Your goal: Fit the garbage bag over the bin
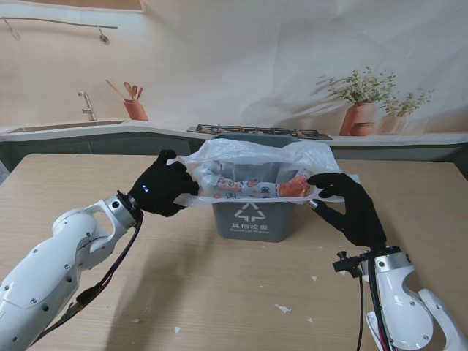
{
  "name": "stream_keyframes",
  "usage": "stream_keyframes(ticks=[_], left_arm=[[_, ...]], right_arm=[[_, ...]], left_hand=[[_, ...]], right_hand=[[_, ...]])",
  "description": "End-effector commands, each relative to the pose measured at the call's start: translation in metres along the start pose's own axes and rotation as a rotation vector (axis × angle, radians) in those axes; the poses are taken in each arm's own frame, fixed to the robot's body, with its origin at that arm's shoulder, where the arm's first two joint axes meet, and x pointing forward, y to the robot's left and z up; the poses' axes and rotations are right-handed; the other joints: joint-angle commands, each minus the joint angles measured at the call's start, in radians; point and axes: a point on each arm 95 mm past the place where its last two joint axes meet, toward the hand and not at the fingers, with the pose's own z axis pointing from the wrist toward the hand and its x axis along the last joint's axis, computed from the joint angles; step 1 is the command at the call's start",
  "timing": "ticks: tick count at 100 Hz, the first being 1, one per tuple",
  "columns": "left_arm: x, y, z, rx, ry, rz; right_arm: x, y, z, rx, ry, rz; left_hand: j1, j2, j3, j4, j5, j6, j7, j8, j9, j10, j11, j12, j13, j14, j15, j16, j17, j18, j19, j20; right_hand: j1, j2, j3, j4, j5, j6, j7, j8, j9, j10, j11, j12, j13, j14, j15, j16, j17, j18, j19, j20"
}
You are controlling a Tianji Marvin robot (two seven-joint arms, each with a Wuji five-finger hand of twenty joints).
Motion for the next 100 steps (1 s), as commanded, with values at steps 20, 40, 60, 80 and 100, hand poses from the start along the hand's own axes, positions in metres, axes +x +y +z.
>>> stream_keyframes(ticks=[20,40,60,80,100], left_arm=[[0.001,0.006,-0.002,-0.026,-0.004,-0.006],[0.002,0.005,-0.001,-0.025,-0.001,-0.007],[0.003,0.005,0.0,-0.024,-0.003,-0.011],[0.004,0.005,0.001,-0.024,0.001,-0.01],[0.004,0.005,0.001,-0.026,-0.001,-0.011]], right_arm=[[0.021,-0.005,0.017,-0.144,0.101,0.114],[0.042,-0.017,0.02,-0.182,0.014,0.396],[0.047,-0.013,0.009,-0.13,-0.017,0.4],[0.065,-0.016,0.004,-0.128,0.09,0.531],[0.071,-0.022,0.015,-0.114,0.291,0.284]], left_hand=[[0.021,-0.033,0.034,-0.03,0.056,0.01,0.059,0.022,0.019,0.029,0.025,0.027,-0.005,0.018,0.029,0.028,-0.019,0.038,0.042,0.022],[0.022,-0.036,0.035,-0.031,0.058,0.014,0.059,0.02,0.022,0.03,0.023,0.031,-0.003,0.018,0.031,0.03,-0.018,0.038,0.044,0.023],[0.023,-0.038,0.039,-0.031,0.063,0.02,0.059,0.018,0.026,0.032,0.02,0.035,-0.002,0.02,0.032,0.032,-0.019,0.039,0.046,0.024],[0.021,-0.039,0.04,-0.032,0.062,0.019,0.059,0.017,0.028,0.029,0.019,0.037,-0.001,0.018,0.031,0.032,-0.019,0.04,0.046,0.024],[0.021,-0.038,0.041,-0.032,0.062,0.019,0.059,0.016,0.027,0.029,0.017,0.039,0.0,0.017,0.031,0.033,-0.019,0.041,0.046,0.024]], right_hand=[[0.024,-0.001,0.054,0.026,-0.036,-0.029,0.045,0.005,-0.018,-0.013,0.045,0.014,-0.029,-0.015,0.072,0.032,0.048,-0.056,-0.073,0.184],[-0.028,0.019,0.034,0.02,-0.163,0.006,0.052,0.0,-0.123,-0.02,0.095,0.032,-0.122,-0.024,0.123,0.061,0.009,-0.098,-0.017,0.22],[-0.062,0.019,-0.03,0.026,-0.202,-0.012,0.035,-0.007,-0.163,-0.034,0.085,0.014,-0.15,-0.03,0.087,0.039,-0.075,-0.052,0.081,0.205],[0.013,-0.02,0.026,0.028,-0.099,-0.011,0.03,-0.019,-0.032,-0.021,0.017,-0.006,0.005,-0.016,0.049,0.017,0.034,0.01,0.134,0.098],[0.031,-0.087,0.211,0.003,0.004,-0.006,0.052,-0.025,0.075,-0.025,0.016,0.006,0.118,-0.022,0.08,0.024,0.08,-0.06,0.405,0.096]])
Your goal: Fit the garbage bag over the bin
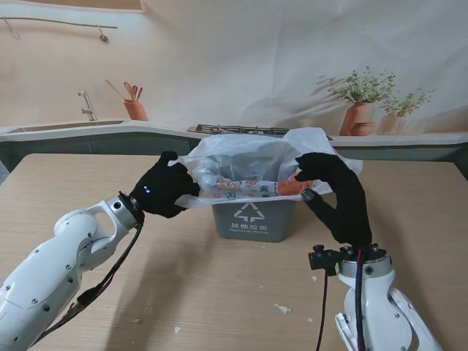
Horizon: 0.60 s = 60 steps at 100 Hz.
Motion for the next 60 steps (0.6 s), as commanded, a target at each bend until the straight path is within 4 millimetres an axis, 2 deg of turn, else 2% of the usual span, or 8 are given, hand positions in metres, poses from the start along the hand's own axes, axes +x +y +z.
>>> stream_keyframes(ticks=[1,12,21,39,50,60], left_arm=[[0.001,0.003,-0.001,-0.02,-0.003,-0.002],[0.001,0.003,0.0,-0.021,-0.003,-0.003],[0.001,0.003,0.0,-0.02,-0.001,-0.003],[0.0,0.003,-0.002,-0.019,-0.005,0.0],[-0.001,0.003,-0.002,-0.021,-0.004,0.001],[-0.001,0.003,-0.002,-0.022,-0.004,0.0]], right_arm=[[0.001,-0.004,0.007,0.033,-0.004,0.016],[0.003,-0.01,0.016,0.072,0.083,-0.06],[-0.004,-0.01,0.023,0.131,0.151,-0.167],[-0.024,-0.009,0.036,0.262,0.207,-0.363],[-0.032,-0.007,0.04,0.356,0.245,-0.491],[-0.039,-0.005,0.041,0.465,0.256,-0.575]], left_hand=[[0.021,-0.025,0.041,-0.032,0.036,-0.001,0.046,0.016,0.006,0.022,0.016,0.014,-0.001,0.006,0.019,0.022,-0.019,0.039,0.033,0.023],[0.02,-0.027,0.04,-0.033,0.037,-0.001,0.047,0.016,0.007,0.022,0.016,0.015,-0.001,0.007,0.019,0.022,-0.018,0.039,0.034,0.023],[0.021,-0.025,0.041,-0.032,0.036,0.0,0.047,0.016,0.006,0.022,0.016,0.015,-0.001,0.006,0.019,0.022,-0.018,0.039,0.034,0.023],[0.023,-0.025,0.042,-0.032,0.035,0.001,0.047,0.017,0.006,0.023,0.015,0.015,-0.002,0.008,0.018,0.022,-0.019,0.039,0.033,0.023],[0.022,-0.025,0.042,-0.032,0.036,0.001,0.047,0.016,0.006,0.023,0.015,0.016,-0.002,0.007,0.018,0.022,-0.019,0.039,0.033,0.023],[0.022,-0.025,0.041,-0.033,0.035,0.0,0.047,0.017,0.006,0.023,0.015,0.016,-0.001,0.006,0.019,0.023,-0.019,0.04,0.033,0.023]], right_hand=[[0.004,-0.027,0.036,0.003,0.012,-0.006,-0.001,-0.014,0.021,-0.016,-0.019,0.005,0.039,-0.017,0.012,0.006,0.02,-0.033,0.089,-0.018],[0.019,-0.065,0.067,0.001,0.027,-0.014,0.009,-0.012,0.026,-0.026,-0.015,0.008,0.034,-0.032,0.001,0.001,0.014,-0.055,0.156,-0.043],[0.034,-0.106,0.11,-0.01,0.03,-0.019,0.006,-0.016,0.019,-0.039,-0.039,-0.001,0.024,-0.053,-0.055,-0.023,0.003,-0.089,0.121,-0.082],[0.055,-0.16,0.163,-0.025,0.017,0.002,0.004,-0.025,0.005,-0.04,-0.044,-0.002,0.005,-0.067,-0.094,-0.038,-0.017,-0.118,0.053,-0.133],[0.027,-0.175,0.141,-0.036,-0.017,0.008,-0.003,-0.03,-0.025,-0.046,-0.05,-0.003,-0.032,-0.075,-0.117,-0.046,-0.04,-0.133,0.022,-0.152],[-0.015,-0.154,0.048,-0.04,-0.085,0.037,-0.03,-0.047,-0.09,-0.051,-0.057,-0.007,-0.1,-0.077,-0.143,-0.052,-0.082,-0.137,-0.016,-0.177]])
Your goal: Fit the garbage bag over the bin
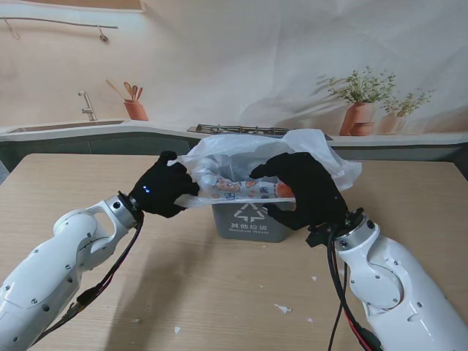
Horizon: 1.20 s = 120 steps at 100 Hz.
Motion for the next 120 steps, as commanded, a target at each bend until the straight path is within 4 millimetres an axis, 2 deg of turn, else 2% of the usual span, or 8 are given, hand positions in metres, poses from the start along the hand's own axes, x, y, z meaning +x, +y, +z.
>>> stream_keyframes(ticks=[1,12,27,48,95,105,112,120], left_arm=[[0.001,0.004,-0.001,-0.022,-0.001,-0.001],[0.001,0.004,-0.001,-0.022,-0.003,-0.004],[0.001,0.004,-0.001,-0.021,-0.003,-0.005],[0.001,0.004,-0.001,-0.022,-0.001,-0.004],[0.0,0.005,0.0,-0.026,0.007,-0.007],[0.0,0.005,0.0,-0.029,0.008,-0.006],[0.0,0.004,0.0,-0.031,0.009,-0.004],[0.0,0.004,0.001,-0.031,0.01,-0.004]], right_arm=[[-0.005,0.0,-0.002,0.059,0.005,0.01],[-0.009,-0.004,-0.003,0.151,0.029,-0.062],[-0.016,-0.008,-0.005,0.202,0.048,-0.209],[-0.027,-0.021,-0.006,0.245,0.019,-0.257],[-0.048,-0.049,-0.014,0.285,-0.112,-0.245],[-0.049,-0.052,-0.015,0.232,-0.132,-0.179],[-0.048,-0.052,-0.015,0.21,-0.145,-0.134],[-0.048,-0.05,-0.015,0.186,-0.155,-0.095]], left_hand=[[0.022,-0.025,0.041,-0.033,0.035,0.0,0.039,0.017,0.006,0.023,0.015,0.015,-0.002,0.006,0.018,0.022,-0.019,0.039,0.033,0.023],[0.022,-0.026,0.042,-0.033,0.035,0.003,0.039,0.016,0.005,0.022,0.015,0.016,-0.002,0.006,0.018,0.022,-0.019,0.039,0.033,0.023],[0.023,-0.025,0.042,-0.033,0.034,0.002,0.039,0.017,0.004,0.022,0.015,0.016,-0.003,0.006,0.018,0.022,-0.019,0.037,0.033,0.023],[0.023,-0.025,0.041,-0.033,0.033,0.0,0.039,0.017,0.004,0.022,0.015,0.016,-0.004,0.004,0.017,0.022,-0.019,0.038,0.034,0.023],[0.022,-0.025,0.042,-0.034,0.033,-0.006,0.039,0.018,0.001,0.018,0.014,0.013,-0.006,0.001,0.014,0.02,-0.018,0.035,0.037,0.025],[0.021,-0.024,0.041,-0.035,0.033,-0.005,0.039,0.018,0.001,0.018,0.014,0.013,-0.006,0.001,0.014,0.02,-0.019,0.035,0.037,0.025],[0.021,-0.026,0.041,-0.035,0.034,-0.006,0.04,0.018,0.001,0.018,0.014,0.012,-0.006,0.001,0.015,0.02,-0.019,0.035,0.037,0.025],[0.022,-0.025,0.041,-0.035,0.033,-0.004,0.039,0.018,0.0,0.019,0.014,0.012,-0.007,0.0,0.014,0.019,-0.019,0.035,0.037,0.025]], right_hand=[[-0.04,-0.011,-0.042,-0.04,-0.055,0.028,-0.024,-0.023,-0.053,-0.025,-0.016,-0.008,-0.053,-0.017,-0.024,-0.011,-0.035,-0.025,-0.037,-0.028],[-0.051,0.012,-0.105,-0.036,-0.083,0.042,-0.035,-0.033,-0.084,-0.026,-0.017,-0.012,-0.098,-0.015,-0.04,-0.016,-0.069,-0.021,-0.064,-0.034],[-0.055,0.025,-0.111,-0.032,-0.089,0.046,-0.034,-0.033,-0.083,-0.027,-0.016,-0.012,-0.104,-0.016,-0.041,-0.017,-0.068,-0.019,-0.067,-0.033],[-0.034,0.061,-0.112,-0.019,-0.108,0.069,-0.016,-0.025,-0.112,-0.016,0.013,-0.004,-0.129,-0.007,-0.008,-0.001,-0.089,-0.021,-0.054,-0.019],[-0.03,0.122,-0.066,-0.006,-0.14,0.12,0.006,-0.01,-0.135,0.012,0.05,0.006,-0.155,0.013,0.056,0.029,-0.141,-0.022,-0.019,0.002],[-0.047,0.136,-0.088,-0.006,-0.146,0.12,0.005,-0.009,-0.14,0.01,0.055,0.007,-0.162,0.012,0.06,0.031,-0.153,-0.021,-0.022,0.003],[-0.074,0.174,-0.151,0.006,-0.154,0.121,-0.009,-0.013,-0.149,0.008,0.045,0.0,-0.172,0.01,0.054,0.027,-0.164,-0.02,-0.037,0.005],[-0.094,0.192,-0.182,0.008,-0.162,0.106,-0.013,-0.012,-0.161,0.002,0.04,-0.002,-0.183,0.009,0.05,0.025,-0.174,-0.02,-0.047,0.007]])
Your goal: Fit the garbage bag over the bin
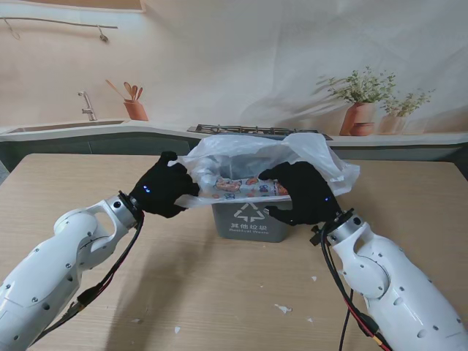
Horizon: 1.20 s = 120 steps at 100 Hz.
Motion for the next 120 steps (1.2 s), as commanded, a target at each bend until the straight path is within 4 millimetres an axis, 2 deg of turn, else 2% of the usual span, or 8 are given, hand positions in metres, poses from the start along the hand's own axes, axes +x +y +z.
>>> stream_keyframes(ticks=[1,51,84,98,101,104,111,120], left_arm=[[0.001,0.003,0.0,-0.021,0.004,0.0],[0.002,0.004,0.001,-0.025,0.006,-0.003],[0.003,0.004,0.002,-0.014,0.003,-0.012],[0.004,0.001,0.003,0.008,0.011,-0.024],[0.005,0.0,0.002,0.014,0.016,-0.024],[0.005,-0.002,0.002,0.021,0.024,-0.02],[0.006,-0.008,0.0,0.037,0.052,0.009],[0.008,-0.015,-0.001,0.068,0.071,0.007]], right_arm=[[0.006,-0.003,0.0,0.009,0.006,0.006],[0.0,-0.007,0.004,0.049,-0.092,-0.072],[-0.005,-0.02,0.005,0.056,-0.101,-0.064],[-0.007,-0.022,0.006,0.046,-0.097,-0.073],[-0.007,-0.022,0.006,0.044,-0.095,-0.074],[-0.008,-0.022,0.006,0.042,-0.093,-0.075],[-0.008,-0.021,0.007,0.031,-0.09,-0.078],[-0.009,-0.021,0.007,0.018,-0.096,-0.089]], left_hand=[[0.021,-0.025,0.041,-0.035,0.032,-0.006,0.038,0.018,0.0,0.018,0.014,0.012,-0.007,0.0,0.014,0.019,-0.019,0.034,0.036,0.024],[0.021,-0.026,0.043,-0.035,0.033,-0.008,0.039,0.018,0.001,0.017,0.016,0.011,-0.007,-0.002,0.015,0.019,-0.019,0.033,0.037,0.025],[0.019,-0.026,0.04,-0.036,0.028,-0.006,0.035,0.017,-0.008,0.017,0.014,0.008,-0.013,-0.004,0.013,0.017,-0.022,0.019,0.039,0.026],[-0.062,-0.016,0.077,-0.021,-0.106,0.13,-0.079,0.072,-0.178,0.07,0.035,-0.098,-0.122,0.023,-0.011,0.011,-0.039,-0.014,0.046,0.026],[-0.124,0.021,0.123,0.046,-0.157,0.178,-0.143,0.131,-0.236,0.084,0.029,-0.109,-0.166,0.029,-0.02,0.005,-0.036,-0.037,0.04,0.022],[-0.145,0.026,0.136,0.072,-0.215,0.207,-0.173,0.155,-0.294,0.095,0.025,-0.112,-0.208,0.035,-0.028,0.001,-0.033,-0.061,0.042,0.023],[-0.19,0.02,0.107,0.076,-0.349,0.255,-0.236,0.151,-0.418,0.111,0.015,-0.123,-0.288,0.049,-0.045,-0.009,-0.03,-0.091,0.057,0.03],[-0.211,0.024,0.064,0.078,-0.429,0.272,-0.27,0.139,-0.499,0.128,-0.004,-0.146,-0.331,0.054,-0.052,-0.015,-0.027,-0.1,0.03,0.017]], right_hand=[[-0.025,0.04,-0.046,0.012,-0.03,0.009,-0.015,0.015,-0.033,0.012,0.013,-0.002,-0.03,0.012,0.002,0.008,-0.024,-0.009,-0.008,0.017],[0.083,0.038,0.022,0.018,0.025,0.046,0.019,0.045,0.022,0.041,0.066,0.016,0.006,0.033,0.052,0.027,-0.006,-0.008,0.028,0.053],[0.161,-0.02,0.182,0.001,0.21,-0.03,0.161,0.132,0.238,0.0,0.193,0.076,0.175,0.038,0.155,0.07,0.032,0.013,0.111,0.044],[0.245,-0.084,0.22,-0.121,0.236,-0.065,0.239,0.042,0.304,-0.005,0.231,0.097,0.242,0.031,0.188,0.079,0.059,0.025,0.127,0.043],[0.259,-0.096,0.228,-0.139,0.239,-0.079,0.261,0.023,0.32,-0.01,0.24,0.102,0.259,0.027,0.202,0.084,0.072,0.027,0.136,0.046],[0.27,-0.11,0.234,-0.147,0.246,-0.095,0.278,0.012,0.339,-0.015,0.248,0.102,0.28,0.023,0.215,0.087,0.085,0.029,0.145,0.05],[0.314,-0.142,0.25,-0.177,0.262,-0.134,0.343,-0.018,0.382,-0.022,0.28,0.091,0.314,0.018,0.24,0.092,0.101,0.031,0.16,0.058],[0.346,-0.172,0.269,-0.183,0.298,-0.162,0.376,-0.026,0.431,-0.023,0.301,0.1,0.359,0.016,0.262,0.096,0.127,0.035,0.181,0.068]])
